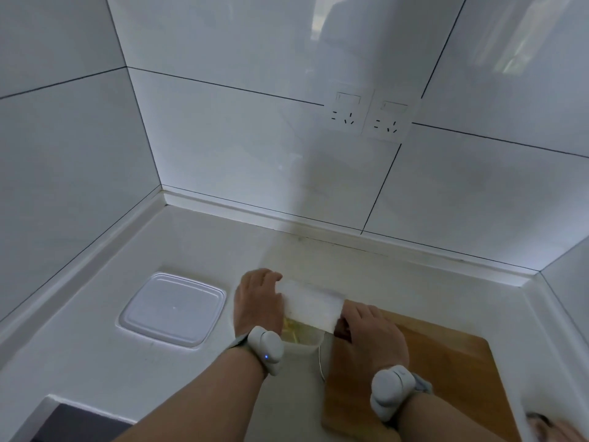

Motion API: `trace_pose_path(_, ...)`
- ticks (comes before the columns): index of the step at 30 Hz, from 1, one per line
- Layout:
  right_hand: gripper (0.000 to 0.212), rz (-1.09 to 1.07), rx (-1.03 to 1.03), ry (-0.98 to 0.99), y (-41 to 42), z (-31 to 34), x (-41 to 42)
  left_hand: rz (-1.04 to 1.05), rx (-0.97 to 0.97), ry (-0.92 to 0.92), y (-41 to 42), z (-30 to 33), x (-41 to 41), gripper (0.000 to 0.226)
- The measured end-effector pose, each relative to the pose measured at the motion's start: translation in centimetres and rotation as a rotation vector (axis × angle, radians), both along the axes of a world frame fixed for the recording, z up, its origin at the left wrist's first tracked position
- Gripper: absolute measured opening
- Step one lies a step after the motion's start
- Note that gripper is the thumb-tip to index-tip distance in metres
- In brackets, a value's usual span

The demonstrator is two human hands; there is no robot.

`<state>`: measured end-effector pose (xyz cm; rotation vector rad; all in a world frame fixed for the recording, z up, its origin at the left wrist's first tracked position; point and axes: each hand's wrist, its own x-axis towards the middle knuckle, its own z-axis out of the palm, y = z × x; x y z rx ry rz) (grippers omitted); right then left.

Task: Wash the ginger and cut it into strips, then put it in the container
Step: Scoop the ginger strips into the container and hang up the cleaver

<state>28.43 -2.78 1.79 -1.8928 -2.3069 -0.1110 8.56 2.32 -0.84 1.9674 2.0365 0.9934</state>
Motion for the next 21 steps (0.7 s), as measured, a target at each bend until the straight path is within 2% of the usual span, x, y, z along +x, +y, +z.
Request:
trace_pose_path(3,0.038,-0.297,-0.098,0.069,-0.6,-0.4,2.2,0.059,-0.028,0.013,0.1,-0.2,-0.5,0.038)
trace_pose_path(6,0.020,-0.596,-0.124,0.335,-1.6,-1.0,5.0,0.073,-0.134,0.018,-0.1,-0.7,0.0,0.032)
trace_pose_path(8,0.026,-0.720,-0.150,0.424,-2.6,-1.6,7.3,0.065,-0.180,0.005,-0.2,-1.1,0.8,0.030)
trace_pose_path(10,0.035,-0.815,-0.166,0.421,-4.0,-2.3,9.7,0.058,-0.197,-0.011,-0.2,-1.4,1.6,0.030)
trace_pose_path(14,0.034,-0.999,-0.160,0.498,-7.0,-3.2,12.8,0.072,-0.207,-0.054,0.3,-1.8,3.0,0.027)
trace_pose_path(18,0.047,-1.098,-0.225,0.393,-8.7,-3.8,14.0,0.082,-0.212,-0.044,0.5,-2.2,5.0,0.027)
trace_pose_path(21,0.045,-1.094,-0.234,0.357,-9.2,-4.5,14.5,0.078,-0.201,-0.031,0.0,-2.7,6.6,0.028)
